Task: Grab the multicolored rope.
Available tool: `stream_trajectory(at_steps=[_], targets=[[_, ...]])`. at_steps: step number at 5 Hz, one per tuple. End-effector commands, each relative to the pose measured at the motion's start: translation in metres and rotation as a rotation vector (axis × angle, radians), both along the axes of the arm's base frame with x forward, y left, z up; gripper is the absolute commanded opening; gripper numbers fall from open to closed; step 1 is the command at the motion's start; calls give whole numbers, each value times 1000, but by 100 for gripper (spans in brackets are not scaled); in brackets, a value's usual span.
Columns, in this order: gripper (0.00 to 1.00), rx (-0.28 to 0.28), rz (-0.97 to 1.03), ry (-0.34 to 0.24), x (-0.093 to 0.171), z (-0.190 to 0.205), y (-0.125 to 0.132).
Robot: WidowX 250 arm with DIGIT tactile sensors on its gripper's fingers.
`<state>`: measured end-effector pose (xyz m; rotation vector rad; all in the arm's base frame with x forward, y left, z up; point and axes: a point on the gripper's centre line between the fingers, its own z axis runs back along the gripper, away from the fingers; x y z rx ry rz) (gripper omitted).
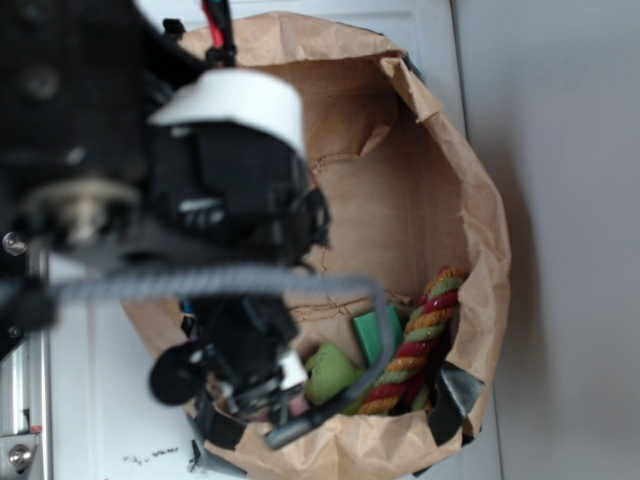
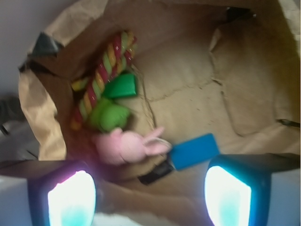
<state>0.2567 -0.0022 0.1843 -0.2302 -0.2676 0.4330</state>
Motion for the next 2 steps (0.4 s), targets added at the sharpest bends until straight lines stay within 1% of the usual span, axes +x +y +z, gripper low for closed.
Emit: stream_trajectory(at_steps=[1,2], targets=[[100,-23,33,-30,20,-12,16],[100,42,33,11,25,-20,4]])
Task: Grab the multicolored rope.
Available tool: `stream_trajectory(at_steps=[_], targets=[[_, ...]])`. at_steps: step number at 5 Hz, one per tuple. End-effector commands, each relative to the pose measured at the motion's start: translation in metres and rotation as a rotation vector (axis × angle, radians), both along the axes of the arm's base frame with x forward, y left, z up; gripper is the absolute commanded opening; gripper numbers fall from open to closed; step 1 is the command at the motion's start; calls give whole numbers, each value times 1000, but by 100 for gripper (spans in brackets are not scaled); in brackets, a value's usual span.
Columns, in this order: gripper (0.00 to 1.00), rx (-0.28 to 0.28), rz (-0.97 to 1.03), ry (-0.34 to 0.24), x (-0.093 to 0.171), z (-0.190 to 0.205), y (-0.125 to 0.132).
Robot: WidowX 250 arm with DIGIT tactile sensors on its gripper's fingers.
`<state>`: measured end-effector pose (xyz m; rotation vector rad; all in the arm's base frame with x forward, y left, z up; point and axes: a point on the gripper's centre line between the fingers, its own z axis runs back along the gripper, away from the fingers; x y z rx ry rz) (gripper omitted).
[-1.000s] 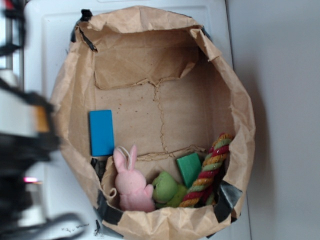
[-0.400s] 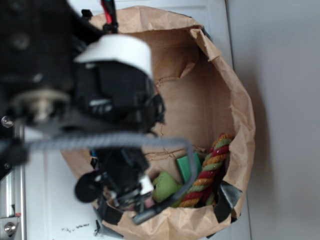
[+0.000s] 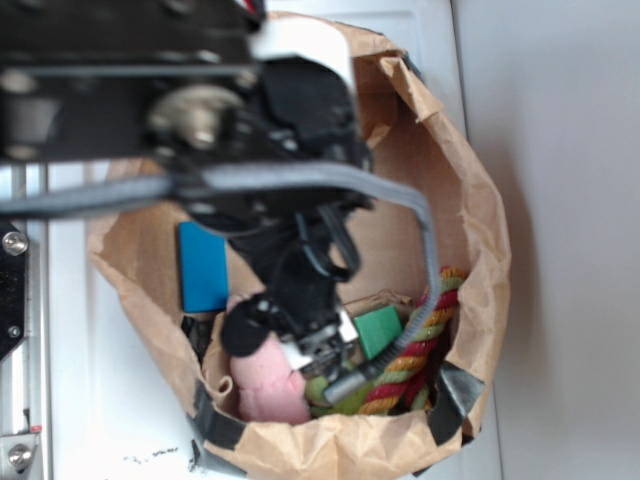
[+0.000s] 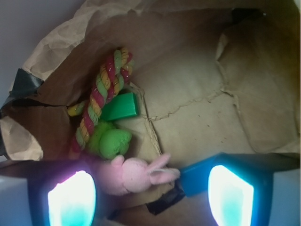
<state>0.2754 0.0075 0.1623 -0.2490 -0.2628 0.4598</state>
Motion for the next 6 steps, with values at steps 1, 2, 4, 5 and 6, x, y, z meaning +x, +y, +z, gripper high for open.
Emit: stream_trajectory(at_steps=[1,2,4,5,6], targets=[[100,64,9,9,6,2,-6],[100,64,9,9,6,2,-6],[100,64,9,9,6,2,-6],[100,64,9,9,6,2,-6],[100,57,45,-11,15,-15,-11]])
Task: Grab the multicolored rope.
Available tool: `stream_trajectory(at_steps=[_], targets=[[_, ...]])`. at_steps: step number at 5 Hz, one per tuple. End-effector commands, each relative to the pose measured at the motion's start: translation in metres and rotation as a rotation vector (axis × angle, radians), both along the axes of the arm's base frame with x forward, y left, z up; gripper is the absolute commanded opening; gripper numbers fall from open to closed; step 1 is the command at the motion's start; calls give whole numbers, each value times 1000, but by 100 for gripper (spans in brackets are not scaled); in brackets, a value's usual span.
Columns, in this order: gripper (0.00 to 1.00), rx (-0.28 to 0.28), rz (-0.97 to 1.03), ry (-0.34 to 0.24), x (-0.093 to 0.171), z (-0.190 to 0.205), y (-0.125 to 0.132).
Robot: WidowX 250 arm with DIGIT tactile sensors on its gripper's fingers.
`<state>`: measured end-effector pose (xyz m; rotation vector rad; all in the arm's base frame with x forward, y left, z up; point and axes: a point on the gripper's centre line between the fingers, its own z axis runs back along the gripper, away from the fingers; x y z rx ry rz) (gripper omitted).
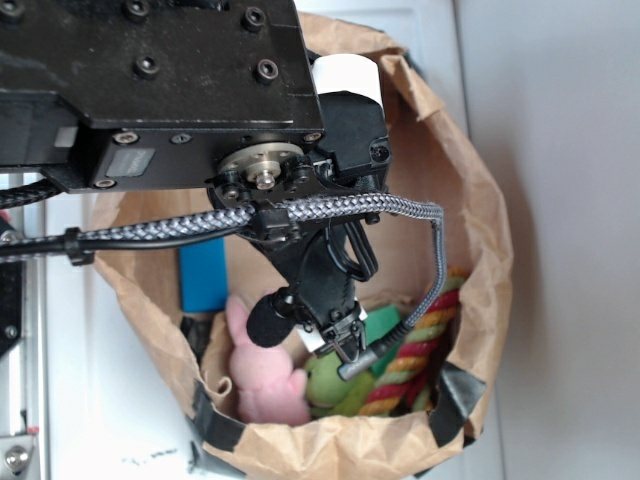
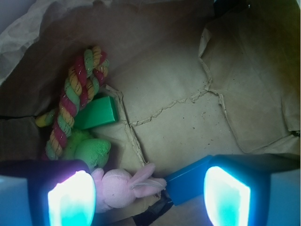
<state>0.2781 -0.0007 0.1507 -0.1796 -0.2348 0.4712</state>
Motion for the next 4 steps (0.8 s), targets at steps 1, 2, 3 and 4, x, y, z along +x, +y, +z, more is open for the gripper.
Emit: stream_trajectory(at_steps=[1,2,3,4], targets=[[100,27,30,-48,14,-17,-12],[100,55,14,-60,11,-29,-23],[100,61,43,-82,23,-39,-24],[100,62,93,-88,40,-47,-20]])
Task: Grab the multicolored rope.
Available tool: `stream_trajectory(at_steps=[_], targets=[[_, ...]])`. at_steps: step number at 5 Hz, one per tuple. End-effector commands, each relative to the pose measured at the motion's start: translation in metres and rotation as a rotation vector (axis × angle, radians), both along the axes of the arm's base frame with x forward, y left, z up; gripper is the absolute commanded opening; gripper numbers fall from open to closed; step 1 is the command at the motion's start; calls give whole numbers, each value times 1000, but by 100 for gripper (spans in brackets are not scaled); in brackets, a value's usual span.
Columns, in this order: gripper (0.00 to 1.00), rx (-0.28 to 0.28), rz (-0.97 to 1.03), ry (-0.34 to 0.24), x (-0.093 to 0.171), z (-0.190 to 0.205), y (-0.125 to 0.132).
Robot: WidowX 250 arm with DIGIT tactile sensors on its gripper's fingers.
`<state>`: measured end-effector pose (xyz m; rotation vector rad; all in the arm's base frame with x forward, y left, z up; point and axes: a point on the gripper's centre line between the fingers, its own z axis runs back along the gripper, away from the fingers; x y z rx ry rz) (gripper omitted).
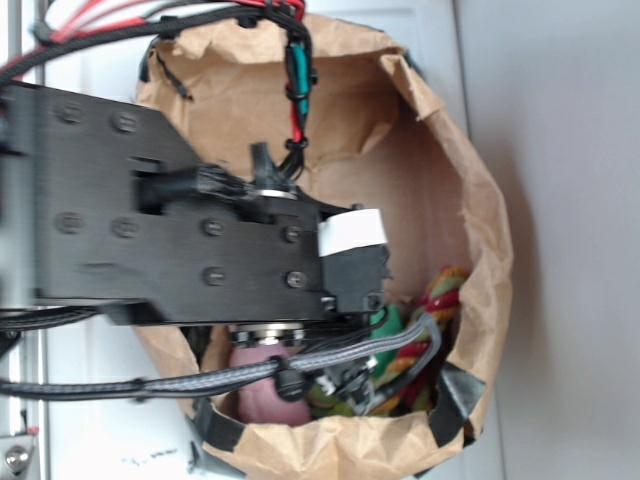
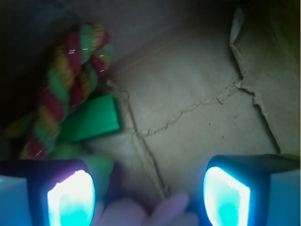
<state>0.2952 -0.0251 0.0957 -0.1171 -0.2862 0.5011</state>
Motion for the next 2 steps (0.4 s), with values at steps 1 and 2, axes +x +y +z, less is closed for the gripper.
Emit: stream_trajectory(at_steps=[1,2], targets=[[100,-66,88,-58,39,6,8],[100,-118,53,-82,37,13,5]])
